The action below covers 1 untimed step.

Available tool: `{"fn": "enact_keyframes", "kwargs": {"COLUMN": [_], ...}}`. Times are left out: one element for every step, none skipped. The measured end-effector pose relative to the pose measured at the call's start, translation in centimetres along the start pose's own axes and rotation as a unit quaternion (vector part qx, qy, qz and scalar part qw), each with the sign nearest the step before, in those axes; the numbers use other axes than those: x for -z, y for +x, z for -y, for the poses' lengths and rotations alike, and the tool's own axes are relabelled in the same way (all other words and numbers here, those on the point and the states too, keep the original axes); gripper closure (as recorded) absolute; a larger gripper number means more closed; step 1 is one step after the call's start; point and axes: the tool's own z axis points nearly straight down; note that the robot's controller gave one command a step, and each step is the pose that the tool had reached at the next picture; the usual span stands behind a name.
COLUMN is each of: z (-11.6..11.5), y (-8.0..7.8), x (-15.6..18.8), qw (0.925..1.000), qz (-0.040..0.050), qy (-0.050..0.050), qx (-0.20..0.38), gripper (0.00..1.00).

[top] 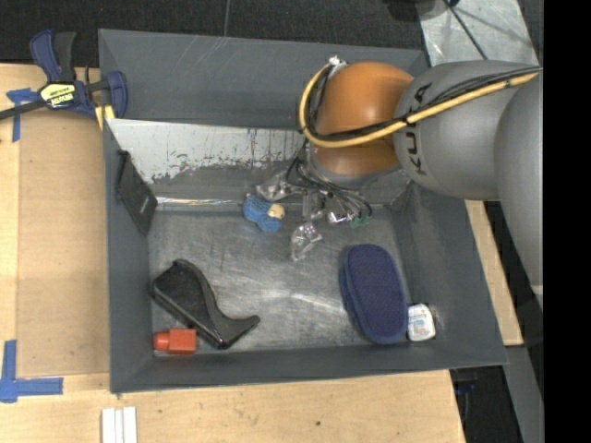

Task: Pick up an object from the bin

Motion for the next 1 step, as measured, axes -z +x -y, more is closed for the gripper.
{"fn": "enact_keyframes", "kwargs": {"z": [-0.04], "y": [-0.15], "x": [-0.01], "qw": [1.0000], "qz": [0.0032], "qy": [-0.001], "qx": [-0.001], "gripper": [1.00]}}
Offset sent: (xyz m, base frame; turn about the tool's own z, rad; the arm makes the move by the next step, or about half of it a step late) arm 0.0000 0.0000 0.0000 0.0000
